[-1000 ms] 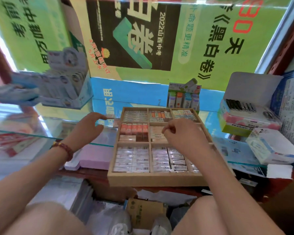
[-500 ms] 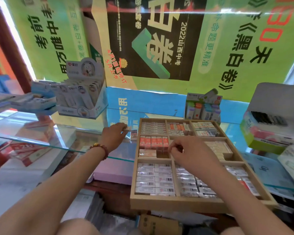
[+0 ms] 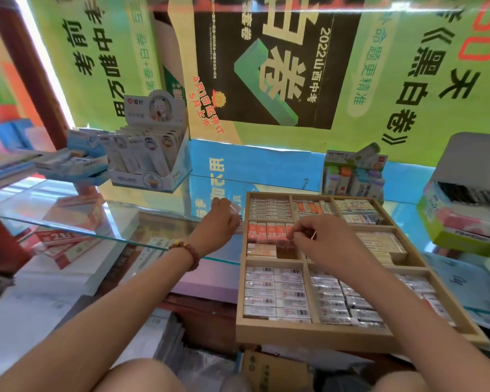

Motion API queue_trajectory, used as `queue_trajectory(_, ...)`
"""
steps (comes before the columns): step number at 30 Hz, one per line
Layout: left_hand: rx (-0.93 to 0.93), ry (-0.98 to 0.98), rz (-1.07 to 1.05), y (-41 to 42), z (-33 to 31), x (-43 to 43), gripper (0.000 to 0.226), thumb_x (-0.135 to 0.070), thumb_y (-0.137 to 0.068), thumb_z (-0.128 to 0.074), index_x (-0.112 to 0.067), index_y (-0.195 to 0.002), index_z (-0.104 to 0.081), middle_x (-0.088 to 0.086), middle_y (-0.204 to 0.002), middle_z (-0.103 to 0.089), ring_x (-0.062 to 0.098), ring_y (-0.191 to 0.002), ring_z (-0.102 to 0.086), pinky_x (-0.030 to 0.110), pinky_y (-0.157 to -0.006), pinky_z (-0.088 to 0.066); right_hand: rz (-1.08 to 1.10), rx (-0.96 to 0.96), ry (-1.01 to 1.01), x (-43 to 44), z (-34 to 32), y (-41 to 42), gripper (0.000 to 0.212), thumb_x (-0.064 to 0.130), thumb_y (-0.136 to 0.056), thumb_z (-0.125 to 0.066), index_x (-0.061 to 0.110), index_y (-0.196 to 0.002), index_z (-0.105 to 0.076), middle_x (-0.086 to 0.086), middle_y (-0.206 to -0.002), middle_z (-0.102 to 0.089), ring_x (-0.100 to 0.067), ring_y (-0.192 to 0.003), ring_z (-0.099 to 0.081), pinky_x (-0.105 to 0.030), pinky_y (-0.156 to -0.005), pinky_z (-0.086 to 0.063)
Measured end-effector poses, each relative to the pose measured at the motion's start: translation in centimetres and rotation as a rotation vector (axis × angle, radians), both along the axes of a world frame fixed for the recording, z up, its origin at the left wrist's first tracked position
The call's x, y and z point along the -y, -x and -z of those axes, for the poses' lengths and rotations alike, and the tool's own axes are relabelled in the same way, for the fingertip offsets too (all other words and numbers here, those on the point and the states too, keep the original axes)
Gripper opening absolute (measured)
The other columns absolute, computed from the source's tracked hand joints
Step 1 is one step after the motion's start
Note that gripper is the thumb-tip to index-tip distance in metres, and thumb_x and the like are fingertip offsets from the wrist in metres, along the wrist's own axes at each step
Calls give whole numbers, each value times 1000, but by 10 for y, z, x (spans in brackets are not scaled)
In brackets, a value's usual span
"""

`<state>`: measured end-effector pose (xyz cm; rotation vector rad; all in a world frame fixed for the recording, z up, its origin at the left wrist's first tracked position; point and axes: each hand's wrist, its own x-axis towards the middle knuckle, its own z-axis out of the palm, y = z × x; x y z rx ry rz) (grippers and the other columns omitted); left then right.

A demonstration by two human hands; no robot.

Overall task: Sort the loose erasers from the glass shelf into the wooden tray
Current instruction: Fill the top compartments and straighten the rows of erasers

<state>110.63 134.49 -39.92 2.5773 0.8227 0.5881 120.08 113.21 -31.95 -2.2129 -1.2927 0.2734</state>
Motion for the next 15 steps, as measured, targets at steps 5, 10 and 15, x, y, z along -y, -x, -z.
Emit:
queue_trajectory(5, -44, 125, 45, -8, 5, -7, 13, -24, -90, -58, -14, -96, -51, 2, -98, -52, 20, -91, -49, 36, -82, -38, 15, -39, -34, -2, -3, 4, 18, 20, -92, -52, 29, -84, -65, 15, -81, -60, 0, -66, -52, -17, -56, -38)
queue_trajectory(10, 68, 201, 74, 2, 8, -7, 38, -6, -85, -61, -28, -70, -34, -2, -82, -38, 17, -76, -40, 25, -71, -37, 54, -72, -52, -2, -3, -1, 19, 19, -92, -52, 28, -83, -67, 13, -67, -58, -1, -49, -45, -18, -49, -34)
queue_trajectory(15, 187, 103, 89, 19, 2, 3, 41, 17, -78, -49, -21, -83, -38, 2, -97, -29, 11, -79, -39, 9, -75, -37, 46, -103, -87, -4, -1, -6, 16, 20, -92, -54, 24, -88, -69, 12, -58, -53, 0, -43, -42, -13, -44, -32)
